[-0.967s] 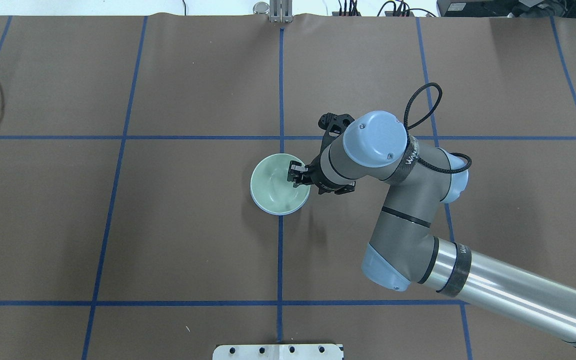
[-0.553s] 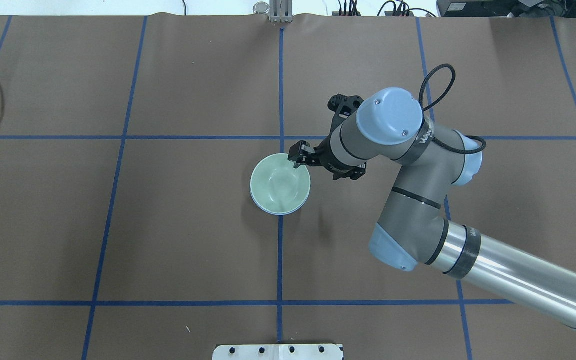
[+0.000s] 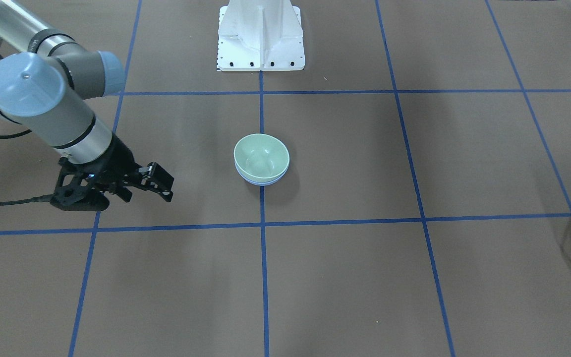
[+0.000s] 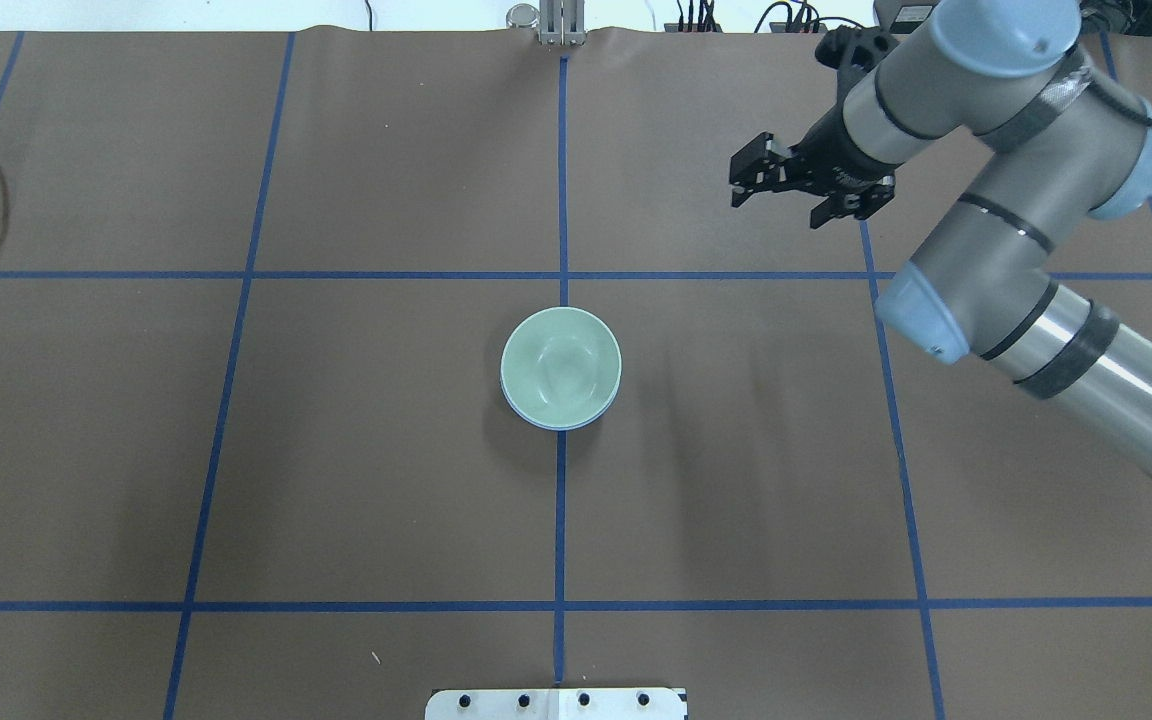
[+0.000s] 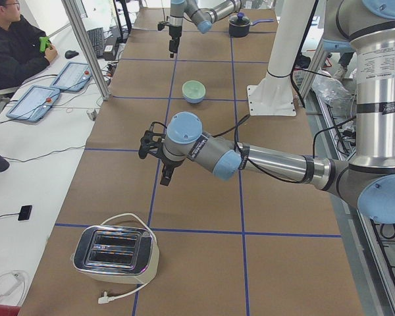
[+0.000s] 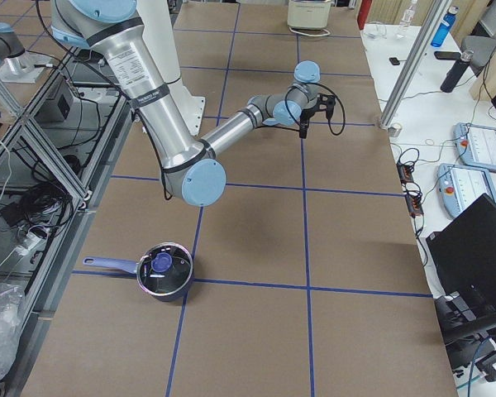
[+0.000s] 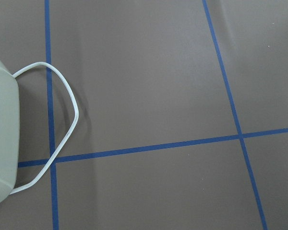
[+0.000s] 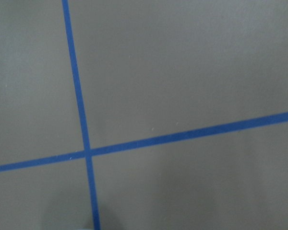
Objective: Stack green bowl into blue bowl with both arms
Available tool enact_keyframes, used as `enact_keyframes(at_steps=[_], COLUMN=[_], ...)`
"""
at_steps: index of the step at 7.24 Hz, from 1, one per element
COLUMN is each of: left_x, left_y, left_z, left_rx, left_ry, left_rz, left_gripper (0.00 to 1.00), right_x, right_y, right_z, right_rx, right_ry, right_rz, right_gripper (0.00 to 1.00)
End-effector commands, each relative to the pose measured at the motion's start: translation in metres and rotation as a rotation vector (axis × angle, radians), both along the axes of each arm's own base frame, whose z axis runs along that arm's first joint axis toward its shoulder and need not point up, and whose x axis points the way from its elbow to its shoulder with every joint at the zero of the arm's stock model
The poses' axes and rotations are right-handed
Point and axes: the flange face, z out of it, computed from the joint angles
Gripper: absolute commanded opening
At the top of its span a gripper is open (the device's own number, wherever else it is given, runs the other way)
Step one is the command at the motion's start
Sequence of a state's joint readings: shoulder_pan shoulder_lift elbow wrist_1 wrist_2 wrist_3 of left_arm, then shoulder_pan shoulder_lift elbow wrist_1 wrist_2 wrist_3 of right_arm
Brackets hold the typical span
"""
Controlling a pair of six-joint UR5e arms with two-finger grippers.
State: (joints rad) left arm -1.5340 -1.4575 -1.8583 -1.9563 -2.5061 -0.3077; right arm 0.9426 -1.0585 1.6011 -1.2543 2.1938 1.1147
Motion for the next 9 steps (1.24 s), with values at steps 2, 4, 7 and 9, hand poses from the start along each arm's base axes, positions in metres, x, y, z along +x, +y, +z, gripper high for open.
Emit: enact_keyframes(at_steps=[2,4,7,9], left_x=[-0.017,-0.029,-0.033,-0.034], left_y=[0.005,0.006,0.005,0.005], left_z=[0.018,0.036,0.055,0.058], left_rx=[0.018,0.011,-0.004,-0.01], left_ry=[-0.024,-0.037,-0.049,-0.049], left_rz=[-0.001,-0.005,0.01,0.009], left_gripper=[0.98,0.98,0.98,0.98], right_x=[0.142,0.222,0.305,0.323], right_y=[-0.065,-0.084,-0.081,-0.067], right_z=[0.115,0.18,0.227,0.248], right_rx=[0.114,0.15,0.157,0.14], right_ry=[0.115,0.159,0.152,0.155], right_rz=[-0.068,-0.096,-0.133,-0.139], right_gripper=[1.0,1.0,1.0,1.0])
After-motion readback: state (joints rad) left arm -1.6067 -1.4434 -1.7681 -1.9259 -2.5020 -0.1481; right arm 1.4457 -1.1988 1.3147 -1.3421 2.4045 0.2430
